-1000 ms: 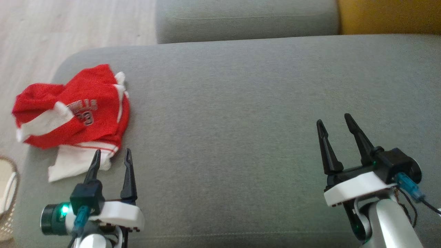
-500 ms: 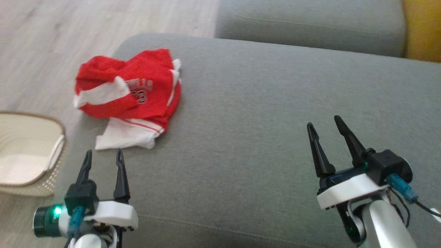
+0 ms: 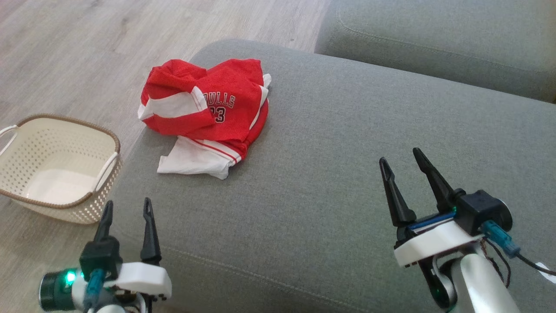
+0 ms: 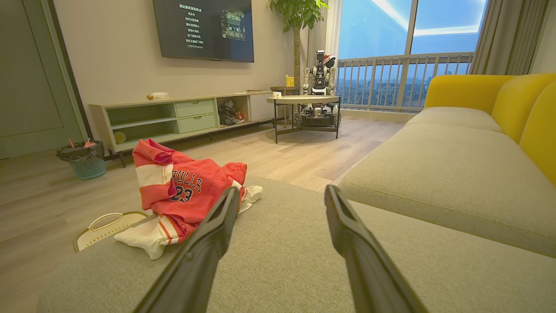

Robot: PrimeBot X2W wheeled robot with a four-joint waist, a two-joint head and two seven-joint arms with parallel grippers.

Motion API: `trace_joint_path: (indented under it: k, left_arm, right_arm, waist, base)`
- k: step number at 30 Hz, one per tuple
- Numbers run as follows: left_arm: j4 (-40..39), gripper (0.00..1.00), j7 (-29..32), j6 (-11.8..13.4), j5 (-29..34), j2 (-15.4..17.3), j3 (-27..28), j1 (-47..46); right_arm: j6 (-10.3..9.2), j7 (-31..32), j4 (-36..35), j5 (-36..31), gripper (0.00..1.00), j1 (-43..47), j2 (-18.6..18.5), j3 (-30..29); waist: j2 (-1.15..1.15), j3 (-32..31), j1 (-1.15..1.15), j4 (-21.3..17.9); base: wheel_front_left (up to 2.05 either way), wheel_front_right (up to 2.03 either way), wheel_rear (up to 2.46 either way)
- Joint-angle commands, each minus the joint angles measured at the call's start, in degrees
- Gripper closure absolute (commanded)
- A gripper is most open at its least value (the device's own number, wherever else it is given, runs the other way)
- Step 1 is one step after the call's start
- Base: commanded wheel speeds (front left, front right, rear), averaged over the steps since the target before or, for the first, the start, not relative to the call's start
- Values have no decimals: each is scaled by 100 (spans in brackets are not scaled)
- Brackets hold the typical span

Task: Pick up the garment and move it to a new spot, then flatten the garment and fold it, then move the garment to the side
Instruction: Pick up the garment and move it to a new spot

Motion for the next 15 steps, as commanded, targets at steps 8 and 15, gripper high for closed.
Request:
trace_joint_path:
  k: [8, 15]
  left_arm:
    - [-232, 0, -71, -186, -252, 8, 485, -238]
    - [47, 0, -65, -589, -630, 217, 790, -552]
  right_arm:
    - [-1, -52, -154, 64, 0, -139, -46, 203]
    - [-1, -52, -225, -56, 0, -270, -46, 196]
  waist:
    - [0, 26, 0, -69]
    - [0, 332, 0, -253]
  base:
    - [0, 0, 0]
    - [0, 0, 0]
